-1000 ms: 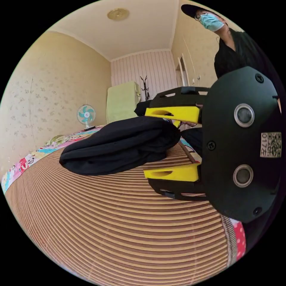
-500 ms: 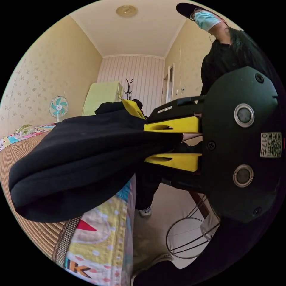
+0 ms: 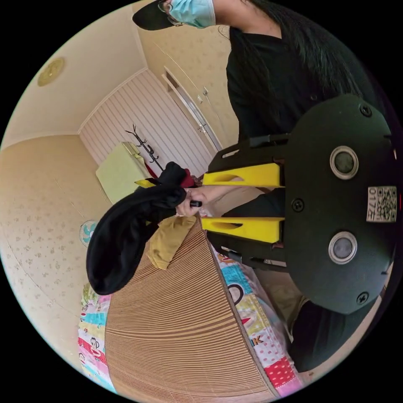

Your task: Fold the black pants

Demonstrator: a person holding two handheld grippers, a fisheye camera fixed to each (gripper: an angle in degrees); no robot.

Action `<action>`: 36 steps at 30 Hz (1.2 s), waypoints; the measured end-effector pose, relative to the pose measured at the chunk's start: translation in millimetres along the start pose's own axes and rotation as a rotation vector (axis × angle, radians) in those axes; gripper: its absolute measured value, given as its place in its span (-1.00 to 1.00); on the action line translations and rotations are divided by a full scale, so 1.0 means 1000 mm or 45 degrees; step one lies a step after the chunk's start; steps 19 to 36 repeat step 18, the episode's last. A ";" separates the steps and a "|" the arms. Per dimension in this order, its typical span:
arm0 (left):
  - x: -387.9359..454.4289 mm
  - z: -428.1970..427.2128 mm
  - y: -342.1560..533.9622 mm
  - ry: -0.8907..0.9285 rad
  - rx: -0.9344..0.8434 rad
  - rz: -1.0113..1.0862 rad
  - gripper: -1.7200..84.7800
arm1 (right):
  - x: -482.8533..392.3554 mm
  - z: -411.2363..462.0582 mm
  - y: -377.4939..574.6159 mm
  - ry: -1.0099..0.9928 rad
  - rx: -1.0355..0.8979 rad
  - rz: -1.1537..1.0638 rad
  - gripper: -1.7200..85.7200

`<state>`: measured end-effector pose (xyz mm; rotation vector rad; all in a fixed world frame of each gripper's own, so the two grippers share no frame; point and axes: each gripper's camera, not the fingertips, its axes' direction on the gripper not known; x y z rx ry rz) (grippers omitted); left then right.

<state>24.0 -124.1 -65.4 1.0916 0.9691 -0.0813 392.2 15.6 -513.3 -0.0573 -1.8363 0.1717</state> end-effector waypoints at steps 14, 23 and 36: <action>-0.074 -0.107 0.107 -0.231 0.213 -0.513 -0.68 | 0.004 -0.160 0.153 1.010 0.845 0.590 -0.70; -0.098 -0.180 0.111 -0.489 0.328 -0.576 -0.68 | -0.019 -0.116 0.167 1.129 0.812 0.522 -0.90; -0.098 -0.180 0.111 -0.489 0.328 -0.576 -0.68 | -0.019 -0.116 0.167 1.129 0.812 0.522 -0.90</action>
